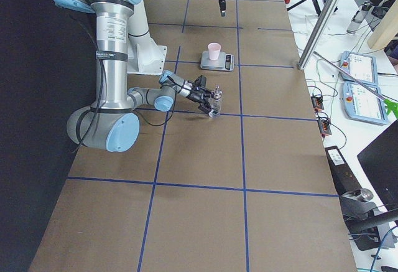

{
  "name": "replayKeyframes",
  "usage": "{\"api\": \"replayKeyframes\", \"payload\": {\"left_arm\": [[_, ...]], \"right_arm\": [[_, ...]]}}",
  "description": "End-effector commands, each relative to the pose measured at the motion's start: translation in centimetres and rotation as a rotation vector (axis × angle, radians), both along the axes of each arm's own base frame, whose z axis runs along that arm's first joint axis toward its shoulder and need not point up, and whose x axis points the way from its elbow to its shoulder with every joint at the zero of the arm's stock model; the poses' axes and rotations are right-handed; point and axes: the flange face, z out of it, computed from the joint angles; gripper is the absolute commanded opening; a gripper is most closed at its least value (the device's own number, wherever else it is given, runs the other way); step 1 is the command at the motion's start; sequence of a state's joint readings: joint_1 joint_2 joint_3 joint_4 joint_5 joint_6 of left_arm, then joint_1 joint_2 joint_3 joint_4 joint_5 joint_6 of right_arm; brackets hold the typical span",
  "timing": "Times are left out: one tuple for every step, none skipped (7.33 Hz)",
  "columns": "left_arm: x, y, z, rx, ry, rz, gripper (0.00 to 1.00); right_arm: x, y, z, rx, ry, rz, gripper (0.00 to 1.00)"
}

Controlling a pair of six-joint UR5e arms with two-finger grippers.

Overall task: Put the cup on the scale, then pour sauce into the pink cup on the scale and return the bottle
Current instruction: 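Grasp the glass bottle with the right gripper and lift it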

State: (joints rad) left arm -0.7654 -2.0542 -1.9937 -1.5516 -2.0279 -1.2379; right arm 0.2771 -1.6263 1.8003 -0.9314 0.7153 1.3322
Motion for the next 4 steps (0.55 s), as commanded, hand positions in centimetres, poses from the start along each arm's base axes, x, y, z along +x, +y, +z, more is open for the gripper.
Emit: {"api": "replayKeyframes", "payload": {"left_arm": [[-0.2,0.3,-0.3,-0.004,-0.003,0.003,0.57],[-0.2,0.3,-0.2,-0.007,-0.006,0.003,0.57],[-0.2,0.3,-0.2,-0.007,-0.006,0.003,0.57],[-0.1,0.3,-0.3,-0.006,-0.005,0.004,0.57]], "right_arm": [[-0.6,-0.7,-0.3,0.0,-0.008,0.01,0.45],[-1.0,-1.3,-0.1,0.007,-0.033,0.017,0.17],[-0.8,-1.7,1.2,0.032,-0.018,0.002,0.05],[-0.7,-3.6,-1.4,0.083,0.003,-0.033,0.0]]}}
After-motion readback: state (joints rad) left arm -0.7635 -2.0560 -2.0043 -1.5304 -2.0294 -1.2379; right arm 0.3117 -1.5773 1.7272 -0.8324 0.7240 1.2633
